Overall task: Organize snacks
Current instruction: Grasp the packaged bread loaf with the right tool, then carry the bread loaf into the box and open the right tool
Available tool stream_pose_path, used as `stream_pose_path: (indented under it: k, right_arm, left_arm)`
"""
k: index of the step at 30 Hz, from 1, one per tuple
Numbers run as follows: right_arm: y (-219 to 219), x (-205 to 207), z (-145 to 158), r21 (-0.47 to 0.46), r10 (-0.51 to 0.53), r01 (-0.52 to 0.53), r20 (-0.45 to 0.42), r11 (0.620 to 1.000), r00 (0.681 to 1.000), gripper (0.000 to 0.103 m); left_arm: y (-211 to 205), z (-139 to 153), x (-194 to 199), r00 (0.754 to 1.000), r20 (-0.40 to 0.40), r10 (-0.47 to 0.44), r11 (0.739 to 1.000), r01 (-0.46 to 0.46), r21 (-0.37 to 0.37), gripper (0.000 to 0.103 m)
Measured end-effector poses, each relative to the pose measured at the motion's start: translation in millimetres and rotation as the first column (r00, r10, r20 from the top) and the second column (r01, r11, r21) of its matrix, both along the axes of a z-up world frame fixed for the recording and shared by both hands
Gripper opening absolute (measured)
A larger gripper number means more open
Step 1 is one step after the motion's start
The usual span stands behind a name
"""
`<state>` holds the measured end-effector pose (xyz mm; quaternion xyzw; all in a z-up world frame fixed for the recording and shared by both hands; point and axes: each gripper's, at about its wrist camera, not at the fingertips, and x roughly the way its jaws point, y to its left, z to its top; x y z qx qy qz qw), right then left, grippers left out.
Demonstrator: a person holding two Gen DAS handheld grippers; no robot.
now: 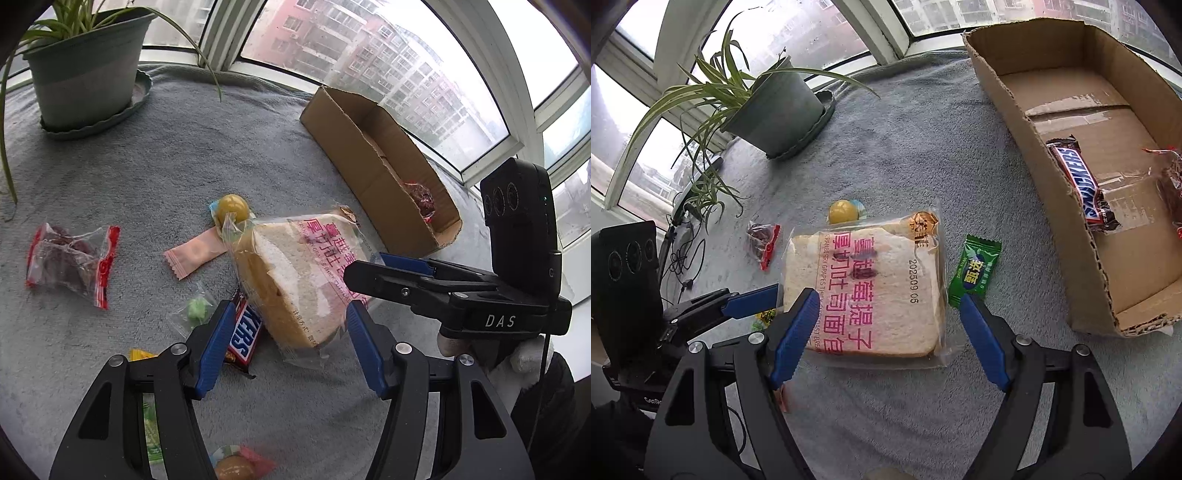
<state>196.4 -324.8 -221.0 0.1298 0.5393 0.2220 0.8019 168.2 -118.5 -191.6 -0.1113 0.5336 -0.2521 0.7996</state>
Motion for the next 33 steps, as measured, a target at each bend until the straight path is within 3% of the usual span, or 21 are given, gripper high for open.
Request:
stream_pose_path:
  k: [11, 18, 33]
  right_arm:
    - [6, -1, 3, -0.001, 0.015, -0.015, 0.011, 1.0, 1.0, 0.068]
    - [6, -3, 12, -0.008, 0.022, -0.022, 0.038, 1.0, 0.999, 0.066]
    - [-21, -4, 73, -0.003, -0.021, 0.022, 0.182, 1.0, 0.983, 0.066]
  left_arm:
    - [-14, 6, -3, 0.998, 0.038, -0.05, 0.999, 0.05, 0.014, 0.059]
    - [-23, 15, -5, 0.994, 0.081, -0.076, 0.996, 0.072, 0.048, 0.059]
    - [-37, 59, 6, 0.976, 0.194, -0.099, 0.995, 0.095, 0.031, 0.059]
